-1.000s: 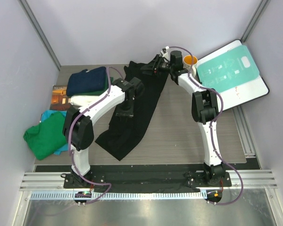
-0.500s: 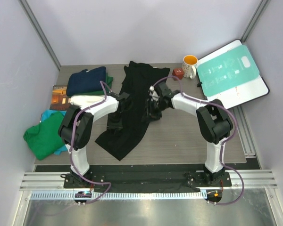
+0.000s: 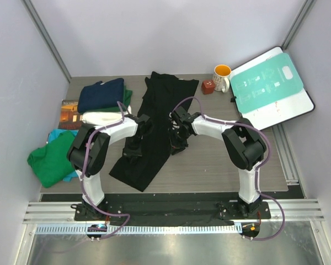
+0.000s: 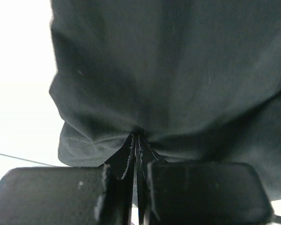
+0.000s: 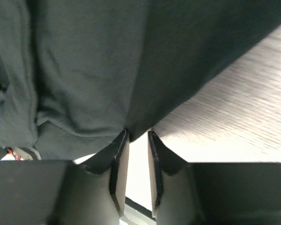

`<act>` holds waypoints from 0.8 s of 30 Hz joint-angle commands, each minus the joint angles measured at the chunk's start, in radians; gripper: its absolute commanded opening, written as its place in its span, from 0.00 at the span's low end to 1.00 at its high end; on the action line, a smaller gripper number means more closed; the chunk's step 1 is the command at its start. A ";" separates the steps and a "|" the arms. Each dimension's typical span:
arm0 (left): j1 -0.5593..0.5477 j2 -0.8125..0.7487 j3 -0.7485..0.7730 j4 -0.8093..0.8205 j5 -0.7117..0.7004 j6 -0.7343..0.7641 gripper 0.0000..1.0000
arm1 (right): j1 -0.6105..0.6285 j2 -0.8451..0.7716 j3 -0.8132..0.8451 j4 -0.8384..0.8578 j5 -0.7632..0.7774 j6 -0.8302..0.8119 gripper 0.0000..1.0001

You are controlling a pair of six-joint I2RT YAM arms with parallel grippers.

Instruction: Fold and stack the t-shirts

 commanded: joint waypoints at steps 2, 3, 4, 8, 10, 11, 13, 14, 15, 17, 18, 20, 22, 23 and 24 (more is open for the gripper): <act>0.005 -0.014 -0.108 0.052 0.078 -0.013 0.00 | 0.006 0.058 0.069 -0.085 0.128 -0.016 0.16; 0.004 -0.017 -0.125 0.061 0.107 -0.016 0.00 | 0.006 0.067 0.081 -0.101 0.146 -0.016 0.13; 0.002 -0.025 -0.134 0.064 0.118 -0.023 0.00 | 0.004 0.079 0.096 -0.128 0.156 -0.022 0.11; -0.024 -0.033 -0.145 0.070 0.147 -0.046 0.00 | 0.000 0.116 0.147 -0.176 0.202 -0.033 0.09; -0.050 -0.027 -0.131 0.066 0.162 -0.065 0.00 | -0.009 0.122 0.156 -0.193 0.209 -0.036 0.09; -0.061 -0.018 -0.117 0.064 0.165 -0.072 0.00 | -0.022 0.128 0.164 -0.198 0.212 -0.038 0.09; -0.096 -0.002 -0.097 0.066 0.179 -0.091 0.00 | -0.034 0.133 0.173 -0.211 0.220 -0.036 0.09; -0.105 0.021 -0.070 0.064 0.181 -0.114 0.00 | -0.043 0.135 0.182 -0.217 0.228 -0.036 0.09; -0.125 0.033 -0.054 0.064 0.185 -0.129 0.00 | -0.063 0.139 0.190 -0.224 0.235 -0.038 0.10; -0.144 0.062 0.004 0.061 0.187 -0.176 0.00 | -0.087 0.141 0.210 -0.248 0.260 -0.039 0.09; -0.162 0.090 0.025 0.061 0.187 -0.194 0.00 | -0.118 0.139 0.219 -0.259 0.269 -0.038 0.10; -0.188 0.128 0.096 0.067 0.237 -0.245 0.00 | -0.153 0.135 0.239 -0.280 0.291 -0.042 0.11; -0.207 0.179 0.171 0.077 0.279 -0.275 0.00 | -0.216 0.122 0.260 -0.297 0.298 -0.044 0.11; -0.217 0.196 0.202 0.084 0.309 -0.295 0.00 | -0.239 0.118 0.270 -0.300 0.295 -0.059 0.11; -0.223 0.240 0.240 0.080 0.308 -0.307 0.00 | -0.271 0.115 0.294 -0.309 0.297 -0.073 0.12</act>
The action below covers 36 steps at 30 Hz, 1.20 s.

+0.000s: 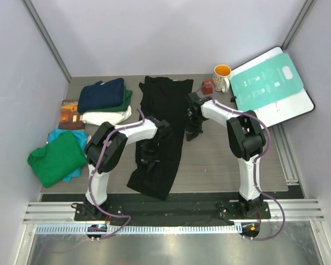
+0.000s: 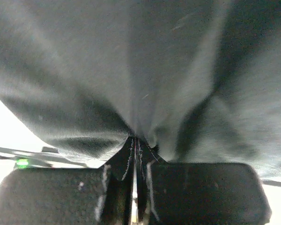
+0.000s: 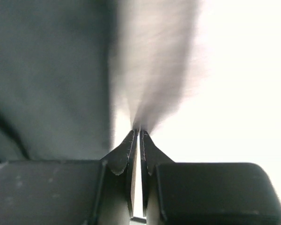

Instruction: Fold and stack the t-shirts

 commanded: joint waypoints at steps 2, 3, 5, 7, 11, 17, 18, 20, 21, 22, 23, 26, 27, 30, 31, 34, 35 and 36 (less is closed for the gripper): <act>-0.055 0.155 0.238 0.177 0.107 -0.137 0.00 | -0.128 0.005 0.101 -0.067 0.110 -0.085 0.13; -0.058 0.193 0.284 0.155 0.104 -0.139 0.00 | -0.140 0.011 0.137 -0.089 0.108 -0.097 0.14; -0.061 0.218 0.401 0.095 0.105 -0.136 0.00 | -0.145 0.013 0.171 -0.117 0.092 -0.126 0.18; -0.060 0.204 0.463 0.031 0.075 -0.130 0.13 | -0.146 -0.004 0.185 -0.122 0.064 -0.136 0.25; -0.050 0.082 0.432 -0.046 -0.074 -0.116 0.22 | -0.146 -0.047 0.145 -0.114 0.007 -0.139 0.32; -0.023 -0.063 0.282 -0.098 -0.157 -0.105 0.22 | -0.146 -0.096 0.050 -0.091 -0.013 -0.148 0.32; -0.023 -0.076 0.238 -0.094 -0.162 -0.105 0.21 | -0.145 -0.099 0.040 -0.088 -0.014 -0.149 0.32; -0.023 -0.096 0.191 -0.040 -0.124 -0.079 0.18 | -0.148 -0.108 0.029 -0.071 -0.024 -0.146 0.32; -0.023 -0.097 0.164 -0.028 -0.105 -0.069 0.14 | -0.148 -0.104 0.026 -0.068 -0.025 -0.140 0.32; -0.023 -0.094 0.155 -0.012 -0.084 -0.058 0.11 | -0.146 -0.104 0.026 -0.065 -0.034 -0.139 0.32; -0.024 -0.089 0.147 -0.002 -0.070 -0.043 0.09 | -0.149 -0.098 0.027 -0.059 -0.042 -0.137 0.31; -0.026 -0.090 0.127 0.028 -0.068 -0.021 0.03 | -0.151 -0.088 0.026 -0.045 -0.060 -0.120 0.31; -0.024 -0.090 0.130 0.044 -0.065 -0.012 0.01 | -0.149 -0.090 0.018 -0.042 -0.059 -0.117 0.31; -0.024 -0.084 0.150 0.052 -0.059 0.016 0.00 | -0.152 -0.093 -0.003 -0.038 -0.039 -0.113 0.31; -0.026 -0.081 0.159 0.054 -0.054 0.025 0.00 | -0.154 -0.095 -0.010 -0.036 -0.037 -0.113 0.31; -0.026 -0.064 0.184 0.040 -0.047 0.050 0.00 | -0.157 -0.114 -0.046 -0.028 -0.031 -0.110 0.30; -0.026 -0.060 0.181 0.040 -0.048 0.060 0.00 | -0.158 -0.121 -0.066 -0.027 -0.021 -0.110 0.31; -0.026 -0.057 0.173 0.046 -0.047 0.065 0.00 | -0.161 -0.125 -0.076 -0.025 -0.019 -0.110 0.30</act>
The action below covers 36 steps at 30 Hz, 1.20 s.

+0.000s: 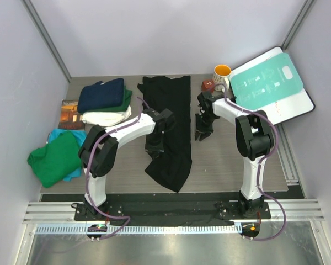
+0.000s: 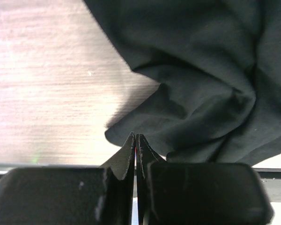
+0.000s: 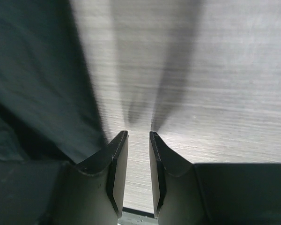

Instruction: Fold and stack the t-shirts

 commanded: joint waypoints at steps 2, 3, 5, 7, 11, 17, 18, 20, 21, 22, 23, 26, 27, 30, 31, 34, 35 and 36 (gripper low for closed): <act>-0.003 0.017 -0.005 0.033 0.021 0.060 0.00 | -0.015 -0.094 -0.065 0.020 0.018 0.012 0.30; -0.005 0.020 -0.019 0.052 0.033 0.062 0.00 | -0.016 -0.097 -0.074 0.025 0.022 0.014 0.30; -0.005 0.033 -0.063 0.090 0.047 0.063 0.00 | -0.024 -0.101 -0.097 0.032 0.024 0.015 0.31; -0.011 0.051 -0.108 0.118 0.056 0.065 0.00 | -0.027 -0.104 -0.108 0.037 0.024 0.021 0.30; -0.039 0.092 -0.157 0.148 0.082 0.068 0.00 | -0.028 -0.098 -0.111 0.045 0.022 0.026 0.31; -0.059 0.028 -0.227 0.110 0.081 0.029 0.00 | -0.031 -0.087 -0.111 0.046 0.022 0.029 0.30; -0.059 0.014 -0.231 0.100 0.085 0.026 0.00 | -0.031 -0.084 -0.111 0.046 0.019 0.029 0.30; -0.059 -0.022 -0.229 0.061 0.108 0.020 0.00 | -0.031 -0.079 -0.106 0.051 0.010 0.031 0.30; -0.060 -0.033 -0.229 0.047 0.121 0.020 0.00 | -0.033 -0.071 -0.106 0.051 0.005 0.032 0.30; -0.062 -0.041 -0.224 0.038 0.133 0.020 0.00 | -0.031 -0.067 -0.105 0.052 0.002 0.032 0.30; -0.063 -0.047 -0.223 0.021 0.166 0.020 0.00 | -0.031 -0.062 -0.103 0.052 -0.004 0.034 0.30; -0.078 -0.069 -0.223 -0.002 0.174 0.016 0.00 | -0.031 -0.055 -0.108 0.059 -0.016 0.035 0.30; -0.082 -0.072 -0.223 -0.006 0.176 0.014 0.00 | -0.031 -0.053 -0.111 0.063 -0.018 0.037 0.30; -0.091 -0.075 -0.221 -0.036 0.180 0.003 0.00 | -0.031 -0.058 -0.115 0.063 -0.021 0.035 0.30; -0.094 -0.076 -0.224 -0.043 0.182 0.000 0.00 | -0.031 -0.062 -0.117 0.065 -0.019 0.035 0.30; -0.118 -0.082 -0.241 -0.043 0.184 -0.014 0.00 | -0.030 -0.068 -0.118 0.066 -0.016 0.034 0.30; -0.123 -0.079 -0.247 -0.042 0.187 -0.017 0.00 | -0.031 -0.070 -0.118 0.065 -0.015 0.034 0.30; -0.128 -0.073 -0.255 -0.040 0.190 -0.023 0.00 | -0.031 -0.073 -0.120 0.066 -0.019 0.034 0.30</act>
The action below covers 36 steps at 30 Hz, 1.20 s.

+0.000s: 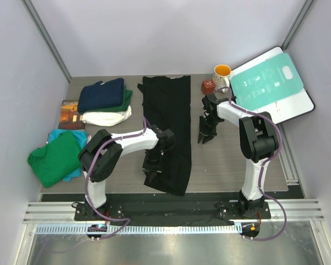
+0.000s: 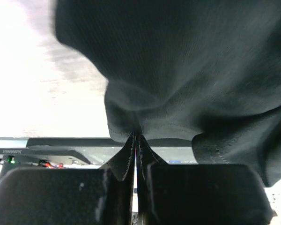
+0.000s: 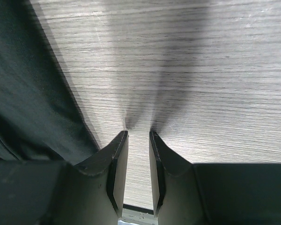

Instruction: Fold and stack the t-shirts

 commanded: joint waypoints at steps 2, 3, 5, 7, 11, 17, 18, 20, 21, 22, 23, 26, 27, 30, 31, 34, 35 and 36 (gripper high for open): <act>-0.039 -0.025 -0.030 -0.029 0.029 -0.035 0.00 | -0.001 -0.023 -0.012 0.031 -0.003 0.007 0.30; -0.044 -0.023 -0.037 -0.029 0.026 -0.038 0.00 | -0.001 -0.023 -0.013 0.032 -0.003 0.007 0.30; -0.059 -0.044 -0.030 -0.036 0.012 -0.044 0.00 | 0.000 -0.036 -0.015 0.033 -0.004 0.003 0.30; -0.062 -0.101 -0.008 -0.050 -0.052 -0.059 0.00 | -0.003 -0.049 -0.022 0.036 0.002 0.003 0.31; -0.059 -0.202 0.130 -0.131 -0.230 -0.037 0.00 | 0.000 -0.075 -0.030 0.036 0.005 0.000 0.31; -0.030 -0.160 0.209 -0.001 -0.248 0.040 0.00 | -0.006 -0.108 -0.051 0.036 0.014 0.000 0.30; -0.027 -0.116 0.191 0.060 -0.237 0.048 0.00 | -0.010 -0.111 -0.056 0.038 0.017 -0.002 0.29; -0.019 -0.065 0.178 0.120 -0.217 0.066 0.00 | -0.017 -0.122 -0.064 0.038 0.019 -0.003 0.25; -0.019 -0.019 0.168 0.175 -0.211 0.074 0.00 | -0.021 -0.126 -0.073 0.038 0.019 -0.005 0.23; -0.019 0.006 0.166 0.195 -0.206 0.080 0.00 | -0.027 -0.134 -0.076 0.036 0.020 -0.005 0.22; -0.019 0.024 0.166 0.215 -0.203 0.088 0.00 | -0.032 -0.137 -0.079 0.035 0.019 -0.006 0.22; -0.018 0.075 0.145 0.278 -0.188 0.102 0.00 | -0.049 -0.141 -0.082 0.025 0.017 -0.016 0.20; -0.018 0.084 0.135 0.298 -0.168 0.097 0.00 | -0.052 -0.141 -0.078 0.021 0.017 -0.020 0.21; -0.019 0.083 0.063 0.342 -0.136 0.079 0.00 | -0.063 -0.143 -0.075 0.012 0.019 -0.026 0.20; -0.019 0.071 0.042 0.353 -0.116 0.066 0.00 | -0.066 -0.143 -0.075 0.012 0.019 -0.031 0.20; -0.021 0.044 -0.044 0.366 -0.109 0.043 0.00 | -0.072 -0.137 -0.073 0.010 0.013 -0.036 0.20; -0.021 0.020 -0.081 0.366 -0.109 0.037 0.00 | -0.070 -0.132 -0.071 0.010 0.008 -0.037 0.21; -0.022 0.003 -0.101 0.367 -0.108 0.033 0.00 | -0.070 -0.122 -0.070 0.010 0.008 -0.039 0.21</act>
